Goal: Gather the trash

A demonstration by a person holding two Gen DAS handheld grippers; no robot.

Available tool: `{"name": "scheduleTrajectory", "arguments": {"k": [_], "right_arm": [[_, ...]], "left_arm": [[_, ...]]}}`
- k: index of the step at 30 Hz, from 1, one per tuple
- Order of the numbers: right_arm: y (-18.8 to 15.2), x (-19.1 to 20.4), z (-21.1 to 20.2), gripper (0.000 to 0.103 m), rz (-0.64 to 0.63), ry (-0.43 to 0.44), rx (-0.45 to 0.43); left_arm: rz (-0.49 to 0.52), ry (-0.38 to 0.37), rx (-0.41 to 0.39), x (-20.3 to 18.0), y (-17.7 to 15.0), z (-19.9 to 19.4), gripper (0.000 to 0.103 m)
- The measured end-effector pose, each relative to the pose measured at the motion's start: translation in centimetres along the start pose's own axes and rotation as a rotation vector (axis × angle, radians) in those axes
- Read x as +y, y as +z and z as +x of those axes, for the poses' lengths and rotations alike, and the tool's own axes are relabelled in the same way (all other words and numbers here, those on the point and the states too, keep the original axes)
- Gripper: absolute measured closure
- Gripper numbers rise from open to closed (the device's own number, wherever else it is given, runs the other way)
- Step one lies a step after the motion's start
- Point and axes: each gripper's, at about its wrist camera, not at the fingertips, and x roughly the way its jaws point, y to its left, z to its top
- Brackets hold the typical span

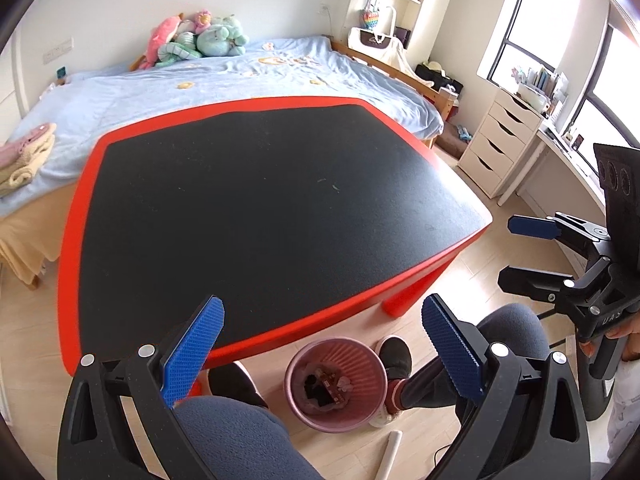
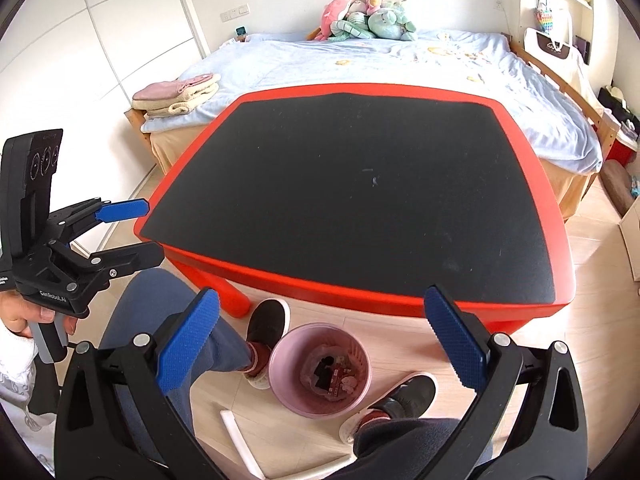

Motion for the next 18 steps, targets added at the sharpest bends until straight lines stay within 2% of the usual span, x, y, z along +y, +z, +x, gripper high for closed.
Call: {"name": "scheduleTrajectory", "arguments": {"k": [10,14,18], "right_arm": [[6.0,-1.1,0.3,0.003,-0.023,-0.019,-0.082],[7.4,-1.1,0.7,0.003,-0.036,-0.023,-0.093],[8.1,-1.1,1.3,0.003,-0.049,-0.017,-0.089]], "left_arm": [[-0.011,0.07,-0.062,2.0,3.4,-0.4,0.007],[-0.017,0.046,-0.087,2.4,4.5,-0.5,0.006],[-0.02,0.051,-0.077,2.6,5.2,-0.1,0.006]]}}
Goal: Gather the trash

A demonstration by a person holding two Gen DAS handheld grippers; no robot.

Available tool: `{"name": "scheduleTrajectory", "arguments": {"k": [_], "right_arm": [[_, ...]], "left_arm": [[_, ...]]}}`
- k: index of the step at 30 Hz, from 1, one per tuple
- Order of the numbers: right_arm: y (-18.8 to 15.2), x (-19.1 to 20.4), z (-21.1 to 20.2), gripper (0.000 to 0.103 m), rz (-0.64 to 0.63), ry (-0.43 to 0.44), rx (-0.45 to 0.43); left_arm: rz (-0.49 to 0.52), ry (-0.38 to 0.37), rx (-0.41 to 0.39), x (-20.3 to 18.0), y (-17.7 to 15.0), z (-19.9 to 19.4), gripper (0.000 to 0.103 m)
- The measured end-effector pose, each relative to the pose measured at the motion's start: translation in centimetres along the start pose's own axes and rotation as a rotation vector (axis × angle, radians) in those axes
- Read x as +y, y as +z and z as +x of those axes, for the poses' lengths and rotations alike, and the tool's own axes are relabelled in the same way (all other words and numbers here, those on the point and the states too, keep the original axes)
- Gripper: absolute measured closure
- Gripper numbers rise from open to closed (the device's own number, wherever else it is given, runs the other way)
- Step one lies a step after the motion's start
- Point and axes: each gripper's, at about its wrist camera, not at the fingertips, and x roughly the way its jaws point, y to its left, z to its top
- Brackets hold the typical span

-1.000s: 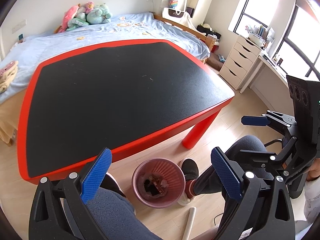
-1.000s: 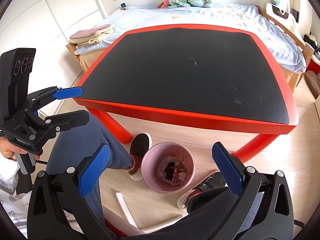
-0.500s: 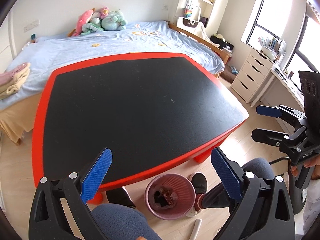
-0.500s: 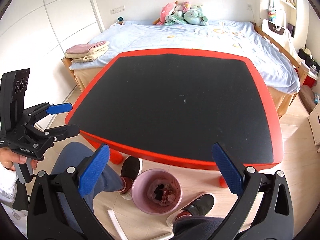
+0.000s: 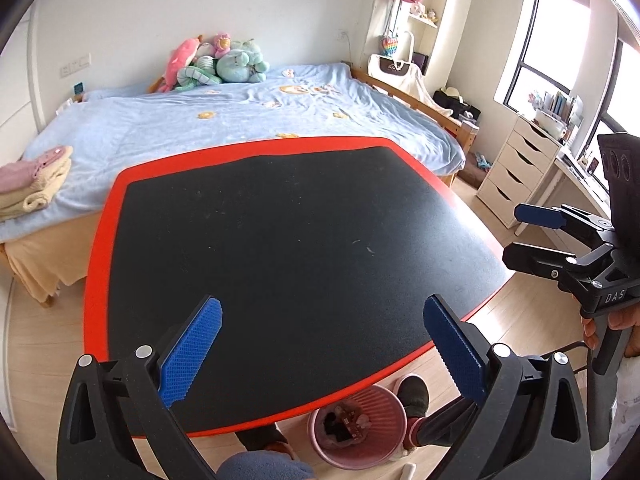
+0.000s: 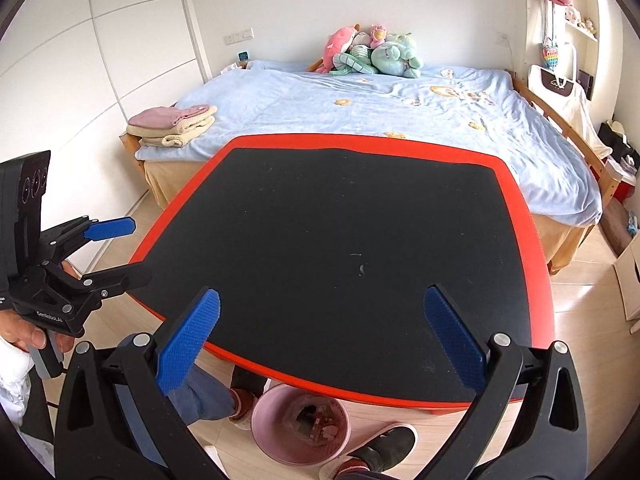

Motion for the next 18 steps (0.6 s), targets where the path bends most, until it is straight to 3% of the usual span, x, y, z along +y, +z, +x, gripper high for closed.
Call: {"name": "scheduleTrajectory", "arguments": {"k": [18], "right_arm": [[0.0,-0.3,1.4,0.003,-0.006,-0.006,0.03]], "left_arm": [[-0.018,0.016,-0.016,0.1,0.8,0.5,0.006]]}}
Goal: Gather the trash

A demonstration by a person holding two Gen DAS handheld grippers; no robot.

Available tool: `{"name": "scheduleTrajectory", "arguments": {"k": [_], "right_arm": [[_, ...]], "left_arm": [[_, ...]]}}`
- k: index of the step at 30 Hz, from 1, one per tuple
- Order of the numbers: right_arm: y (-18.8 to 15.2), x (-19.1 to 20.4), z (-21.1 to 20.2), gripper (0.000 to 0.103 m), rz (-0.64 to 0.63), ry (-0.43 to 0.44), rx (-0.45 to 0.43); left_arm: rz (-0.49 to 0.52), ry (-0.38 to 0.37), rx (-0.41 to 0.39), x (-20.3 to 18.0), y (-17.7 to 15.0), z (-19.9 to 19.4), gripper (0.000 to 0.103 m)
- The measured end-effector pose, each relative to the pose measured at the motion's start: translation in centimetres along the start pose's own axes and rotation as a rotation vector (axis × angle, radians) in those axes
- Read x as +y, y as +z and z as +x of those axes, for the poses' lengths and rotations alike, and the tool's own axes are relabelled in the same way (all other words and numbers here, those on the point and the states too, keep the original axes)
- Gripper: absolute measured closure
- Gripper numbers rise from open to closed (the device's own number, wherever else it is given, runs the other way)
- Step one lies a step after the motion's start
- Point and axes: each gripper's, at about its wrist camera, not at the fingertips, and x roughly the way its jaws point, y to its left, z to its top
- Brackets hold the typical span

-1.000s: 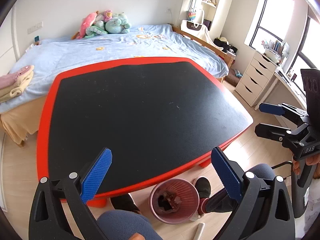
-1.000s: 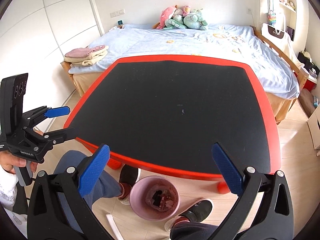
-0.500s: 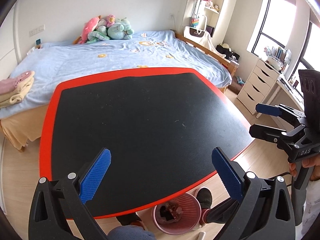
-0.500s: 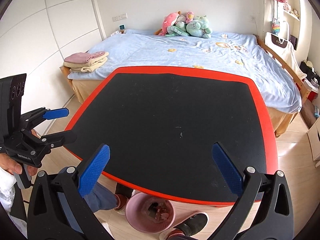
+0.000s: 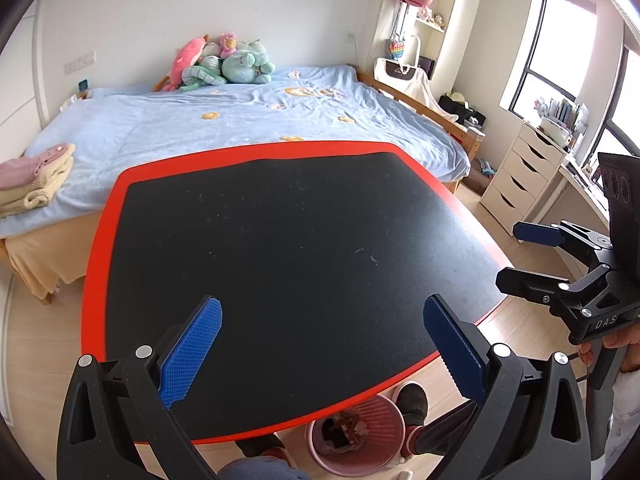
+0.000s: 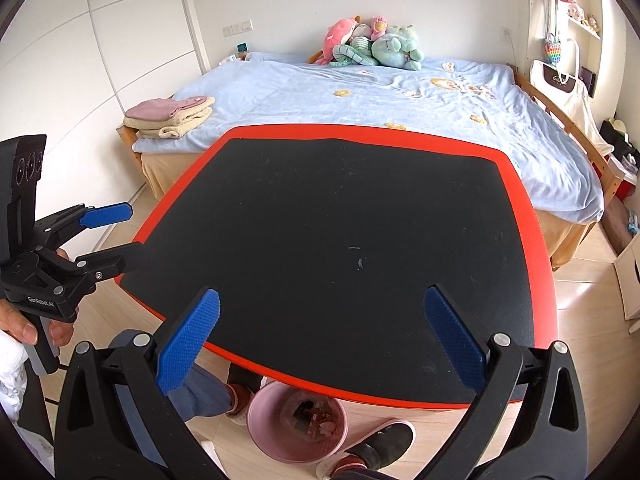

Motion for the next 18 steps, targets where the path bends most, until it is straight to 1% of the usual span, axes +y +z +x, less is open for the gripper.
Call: {"name": "scheduleTrajectory", "arguments": {"k": [18], "right_arm": [[-0.43,-0.22,0.32,0.003,-0.005,-0.007,0.005]], "left_arm": [[0.004,-0.005,-0.004,-0.42,-0.06,0.01,0.006]]}}
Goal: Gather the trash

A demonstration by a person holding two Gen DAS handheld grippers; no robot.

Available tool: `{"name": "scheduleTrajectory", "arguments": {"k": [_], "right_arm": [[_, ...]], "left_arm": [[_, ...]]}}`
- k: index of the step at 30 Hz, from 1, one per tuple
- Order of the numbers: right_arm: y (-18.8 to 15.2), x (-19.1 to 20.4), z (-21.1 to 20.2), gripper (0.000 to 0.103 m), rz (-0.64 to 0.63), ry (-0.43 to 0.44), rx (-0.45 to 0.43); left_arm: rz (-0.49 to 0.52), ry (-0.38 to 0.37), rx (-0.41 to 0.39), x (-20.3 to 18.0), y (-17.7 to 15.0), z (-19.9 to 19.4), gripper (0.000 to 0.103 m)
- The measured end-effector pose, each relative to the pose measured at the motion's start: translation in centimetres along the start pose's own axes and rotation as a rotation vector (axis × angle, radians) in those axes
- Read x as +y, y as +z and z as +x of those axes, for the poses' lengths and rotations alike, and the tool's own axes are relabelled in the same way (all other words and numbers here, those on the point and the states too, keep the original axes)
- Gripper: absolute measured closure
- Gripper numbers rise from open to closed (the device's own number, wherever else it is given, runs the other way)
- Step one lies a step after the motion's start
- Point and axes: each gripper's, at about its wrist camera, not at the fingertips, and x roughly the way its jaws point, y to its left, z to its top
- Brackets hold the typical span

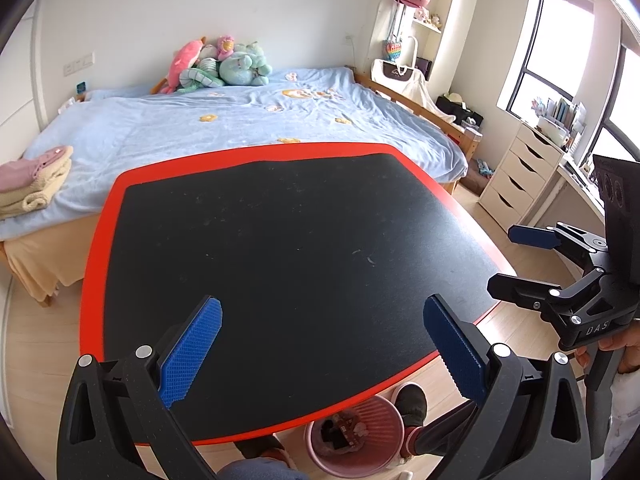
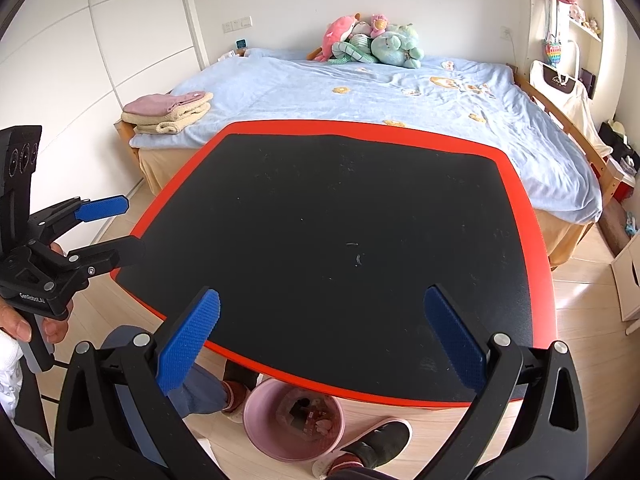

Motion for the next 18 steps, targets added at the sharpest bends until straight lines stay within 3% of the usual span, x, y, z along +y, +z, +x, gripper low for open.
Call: {"name": "scheduleTrajectory", "arguments": {"k": [18], "right_arm": [[-0.55,-0.6,0.22,0.003,-0.005,-0.007,0.007]], "left_arm": [[0.006,-0.005,0.0,-0.42,0.0,0.06,0.006]]}}
